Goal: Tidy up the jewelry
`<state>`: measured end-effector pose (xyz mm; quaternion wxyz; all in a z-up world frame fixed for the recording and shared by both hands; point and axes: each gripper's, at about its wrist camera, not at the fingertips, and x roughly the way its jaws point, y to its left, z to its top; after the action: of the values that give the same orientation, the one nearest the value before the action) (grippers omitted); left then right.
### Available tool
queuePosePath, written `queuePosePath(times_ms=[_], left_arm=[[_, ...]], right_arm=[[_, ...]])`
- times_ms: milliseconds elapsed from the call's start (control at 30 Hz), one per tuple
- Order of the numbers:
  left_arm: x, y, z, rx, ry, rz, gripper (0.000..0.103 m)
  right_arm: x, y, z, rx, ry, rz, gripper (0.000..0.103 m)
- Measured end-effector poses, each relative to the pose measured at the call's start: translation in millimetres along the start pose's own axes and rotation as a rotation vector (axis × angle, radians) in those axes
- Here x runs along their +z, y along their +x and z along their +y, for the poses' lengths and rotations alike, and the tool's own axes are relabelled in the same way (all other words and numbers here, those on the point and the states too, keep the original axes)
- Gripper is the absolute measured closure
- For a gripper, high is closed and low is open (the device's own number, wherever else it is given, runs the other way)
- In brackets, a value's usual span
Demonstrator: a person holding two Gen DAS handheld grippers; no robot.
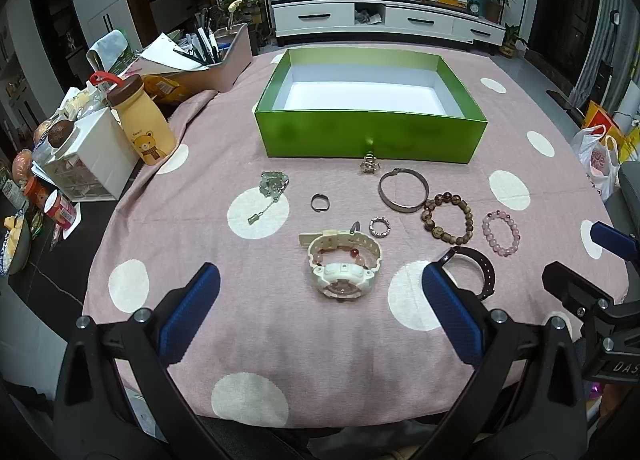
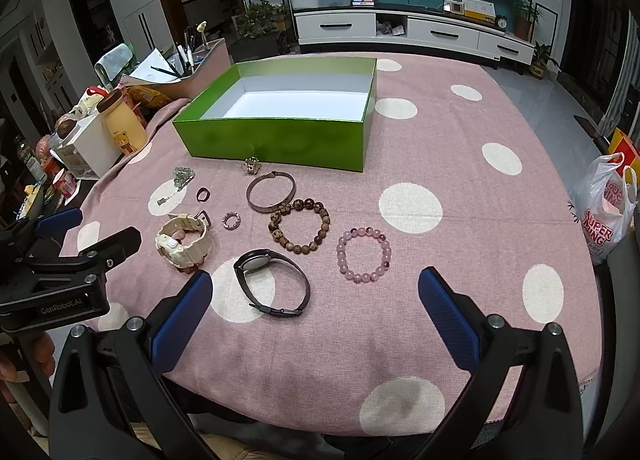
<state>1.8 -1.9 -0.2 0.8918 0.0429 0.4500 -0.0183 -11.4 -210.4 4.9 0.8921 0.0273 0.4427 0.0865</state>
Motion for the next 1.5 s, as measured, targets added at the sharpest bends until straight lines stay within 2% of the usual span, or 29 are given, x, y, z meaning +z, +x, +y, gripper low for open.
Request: queuePosePath(times_ms=[1500], left_arm=[[1, -3, -5, -0.004, 0.007, -0.002, 0.002]], right_arm=[[5, -10, 2, 0.003, -0.002, -0.011, 0.001]])
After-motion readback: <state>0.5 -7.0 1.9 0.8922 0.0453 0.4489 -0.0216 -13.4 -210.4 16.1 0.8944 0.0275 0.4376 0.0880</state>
